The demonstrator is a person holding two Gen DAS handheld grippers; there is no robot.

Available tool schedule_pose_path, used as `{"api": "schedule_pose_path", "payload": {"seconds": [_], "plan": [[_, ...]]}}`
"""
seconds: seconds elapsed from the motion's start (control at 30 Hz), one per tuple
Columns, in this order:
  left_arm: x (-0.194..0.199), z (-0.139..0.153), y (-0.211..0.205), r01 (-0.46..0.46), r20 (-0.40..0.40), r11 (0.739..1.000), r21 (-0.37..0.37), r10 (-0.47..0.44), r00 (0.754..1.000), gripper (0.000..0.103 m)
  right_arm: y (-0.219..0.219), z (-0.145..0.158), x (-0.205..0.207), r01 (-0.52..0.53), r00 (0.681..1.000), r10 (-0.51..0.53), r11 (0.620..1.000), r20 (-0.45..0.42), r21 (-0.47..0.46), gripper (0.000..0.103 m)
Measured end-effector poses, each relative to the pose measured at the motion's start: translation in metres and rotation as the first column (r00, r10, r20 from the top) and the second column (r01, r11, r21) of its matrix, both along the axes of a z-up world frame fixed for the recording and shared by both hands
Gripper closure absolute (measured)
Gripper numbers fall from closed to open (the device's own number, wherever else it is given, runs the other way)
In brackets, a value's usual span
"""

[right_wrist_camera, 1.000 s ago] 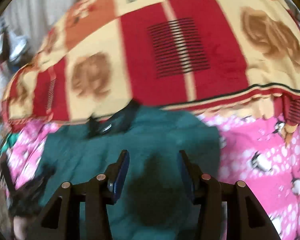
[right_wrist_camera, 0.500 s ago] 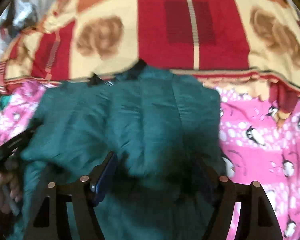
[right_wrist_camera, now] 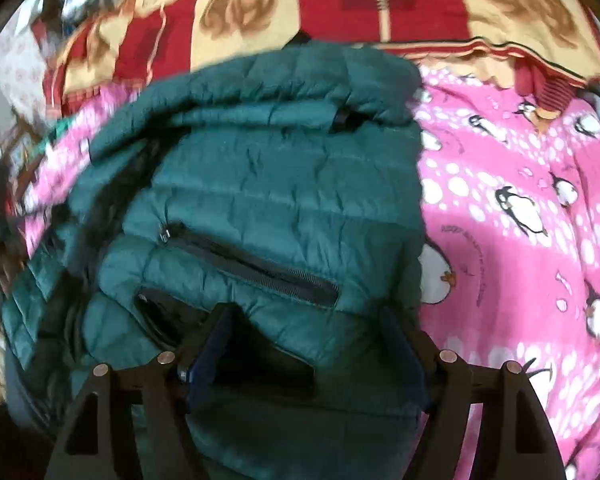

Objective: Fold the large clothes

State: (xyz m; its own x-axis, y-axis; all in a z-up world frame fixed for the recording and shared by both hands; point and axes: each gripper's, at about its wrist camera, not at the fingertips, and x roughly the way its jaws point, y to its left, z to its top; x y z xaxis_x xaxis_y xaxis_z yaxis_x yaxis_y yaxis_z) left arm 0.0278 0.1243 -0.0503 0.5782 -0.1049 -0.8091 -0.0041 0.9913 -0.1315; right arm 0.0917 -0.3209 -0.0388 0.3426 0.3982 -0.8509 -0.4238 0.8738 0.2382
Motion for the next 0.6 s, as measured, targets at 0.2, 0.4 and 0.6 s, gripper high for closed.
{"api": "schedule_pose_path", "payload": {"seconds": [0.2, 0.4, 0.6], "plan": [[-0.038, 0.021, 0.03, -0.032, 0.046, 0.999, 0.007, 0.031, 0.998, 0.037, -0.027, 0.037, -0.022, 0.044, 0.995, -0.049, 0.997, 0.082, 0.07, 0.03], [-0.086, 0.009, 0.047, -0.022, 0.044, 0.993, -0.112, 0.027, 0.999, 0.037, -0.068, 0.016, -0.067, 0.089, 0.995, -0.094, 0.987, 0.032, 0.133, 0.03], [-0.109, -0.01, 0.026, 0.047, 0.027, 0.963, -0.266, -0.041, 0.999, 0.037, -0.085, -0.018, -0.095, 0.142, 0.988, -0.111, 0.93, -0.109, 0.339, 0.03]]}}
